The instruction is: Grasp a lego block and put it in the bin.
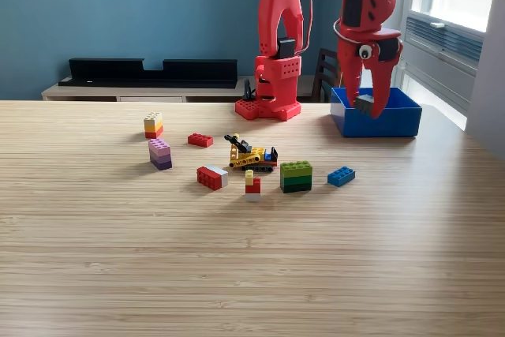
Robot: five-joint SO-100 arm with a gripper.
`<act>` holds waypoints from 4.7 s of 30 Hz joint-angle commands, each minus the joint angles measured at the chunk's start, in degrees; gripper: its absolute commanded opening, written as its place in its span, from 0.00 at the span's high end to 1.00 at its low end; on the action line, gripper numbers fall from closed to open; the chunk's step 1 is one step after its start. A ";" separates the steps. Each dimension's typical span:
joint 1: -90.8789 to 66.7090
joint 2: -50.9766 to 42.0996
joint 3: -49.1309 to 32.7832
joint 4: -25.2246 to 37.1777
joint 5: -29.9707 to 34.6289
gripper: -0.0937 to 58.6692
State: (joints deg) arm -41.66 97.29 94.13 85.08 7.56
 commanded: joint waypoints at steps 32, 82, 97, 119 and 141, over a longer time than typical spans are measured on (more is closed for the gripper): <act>-34.63 6.94 -3.52 7.91 6.86 0.18; 49.39 7.38 -5.71 -4.31 -12.22 1.00; 49.57 7.47 -4.31 -4.13 -9.76 1.00; 47.72 6.94 -2.02 -9.76 -10.81 1.00; 39.81 6.06 -1.32 -16.17 -12.22 0.56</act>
State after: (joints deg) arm -1.41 99.93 92.90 70.58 -4.75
